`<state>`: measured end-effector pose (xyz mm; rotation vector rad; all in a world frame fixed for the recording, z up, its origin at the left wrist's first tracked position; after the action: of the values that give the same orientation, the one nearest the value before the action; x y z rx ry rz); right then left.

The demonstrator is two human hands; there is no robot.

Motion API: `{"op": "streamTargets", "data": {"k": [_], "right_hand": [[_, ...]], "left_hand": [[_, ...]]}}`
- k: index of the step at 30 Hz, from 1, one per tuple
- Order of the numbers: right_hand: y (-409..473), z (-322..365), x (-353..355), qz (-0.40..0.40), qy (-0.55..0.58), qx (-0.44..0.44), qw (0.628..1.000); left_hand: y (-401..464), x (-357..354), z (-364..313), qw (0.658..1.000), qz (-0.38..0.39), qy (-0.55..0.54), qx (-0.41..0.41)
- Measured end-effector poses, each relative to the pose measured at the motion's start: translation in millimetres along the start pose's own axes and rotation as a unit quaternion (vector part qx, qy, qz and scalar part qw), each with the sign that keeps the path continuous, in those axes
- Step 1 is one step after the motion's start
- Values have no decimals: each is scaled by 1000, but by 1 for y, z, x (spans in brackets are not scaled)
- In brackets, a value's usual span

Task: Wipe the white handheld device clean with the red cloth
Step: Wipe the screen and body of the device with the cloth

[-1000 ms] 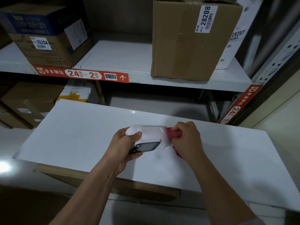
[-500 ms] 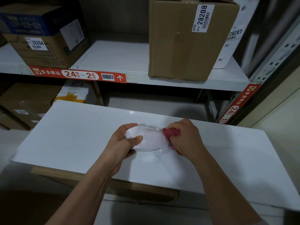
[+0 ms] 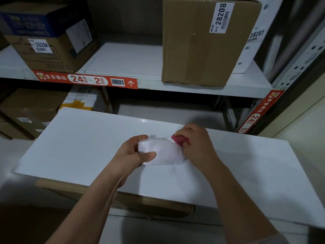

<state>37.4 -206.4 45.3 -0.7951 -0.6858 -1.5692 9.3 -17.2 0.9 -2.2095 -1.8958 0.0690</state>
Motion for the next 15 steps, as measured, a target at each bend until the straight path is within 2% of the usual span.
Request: {"op": "streamTargets", "data": {"k": [3,8,12,15], "right_hand": [[2,-18,4,-6,-9,-61,998],[-8,19,5,42,25,37,998],[-4,2,13,-3,43,13,999],[-7,-3,12,9,45,1,999]], "left_hand": [[1,-1,-2,1000,-1,-3,-9],[3,-1,2,1000,-7,-2,0],[2,-1,4,1000,-8,-10,6],[2,1,8,998,-27,-43,23]]}}
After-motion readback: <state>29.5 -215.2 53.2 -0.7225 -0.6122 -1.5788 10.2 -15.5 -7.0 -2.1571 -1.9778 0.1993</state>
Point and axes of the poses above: each hand's wrist, its own y-axis towards the middle knuckle, its own x-axis out of the back of the hand, z = x × y, the point moved 10 cm from there along y, towards the middle knuckle, and after that the axes turned 13 degrees about -x, right-handed, at the moved point
